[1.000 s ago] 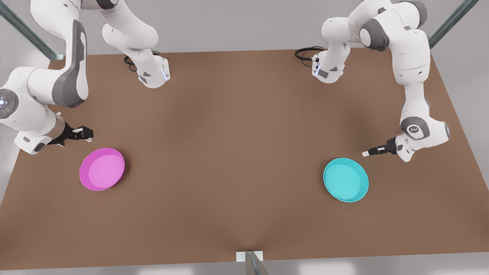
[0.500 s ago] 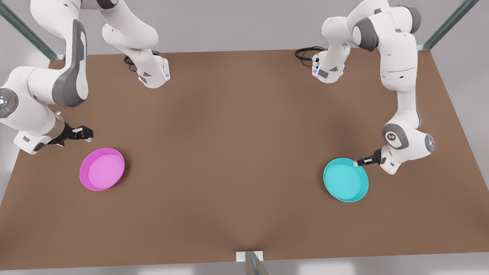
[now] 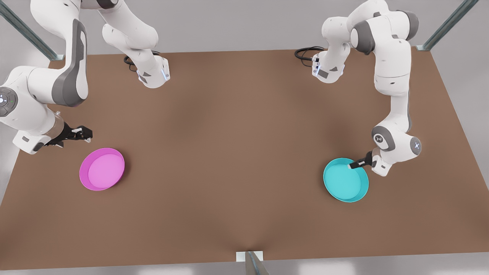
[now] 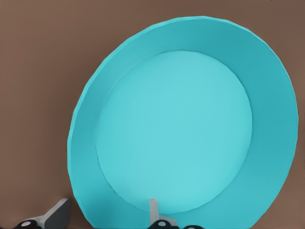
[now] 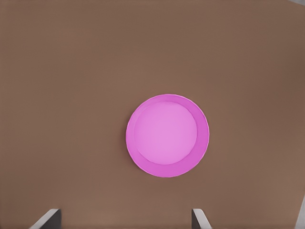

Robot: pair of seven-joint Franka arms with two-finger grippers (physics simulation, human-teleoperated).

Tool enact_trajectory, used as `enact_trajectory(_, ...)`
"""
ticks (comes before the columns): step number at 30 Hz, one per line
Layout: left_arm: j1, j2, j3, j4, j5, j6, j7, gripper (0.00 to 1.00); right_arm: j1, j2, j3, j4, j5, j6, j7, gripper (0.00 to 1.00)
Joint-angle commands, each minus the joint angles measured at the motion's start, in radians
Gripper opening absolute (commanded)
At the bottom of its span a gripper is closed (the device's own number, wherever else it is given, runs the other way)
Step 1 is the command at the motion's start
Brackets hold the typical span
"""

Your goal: Flip the blue plate over with the left arm, and stack the pink plate on top of the blue plate with the right arm

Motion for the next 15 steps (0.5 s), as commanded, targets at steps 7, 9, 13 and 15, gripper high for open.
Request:
enact_trajectory(7,0.0,0.0,-0.002,-0.018,-0.093,-0.008,-0.08,0.82,0.006,-0.007,0.0,-0.002,-0.003,0.002,0.003,1.0)
enact_trajectory(9,0.002,-0.003,-0.002,-0.026,-0.12,-0.01,-0.068,0.82,0.007,-0.007,0.0,-0.002,-0.003,0.003,0.009,1.0)
enact_trajectory(13,0.008,-0.005,0.016,-0.051,-0.266,-0.02,0.027,0.78,0.009,-0.005,0.0,-0.002,-0.005,0.012,0.011,1.0)
enact_trajectory(15,0.008,-0.003,0.018,-0.052,-0.292,-0.028,0.032,0.68,0.007,-0.005,0.0,-0.002,-0.005,0.014,0.009,1.0)
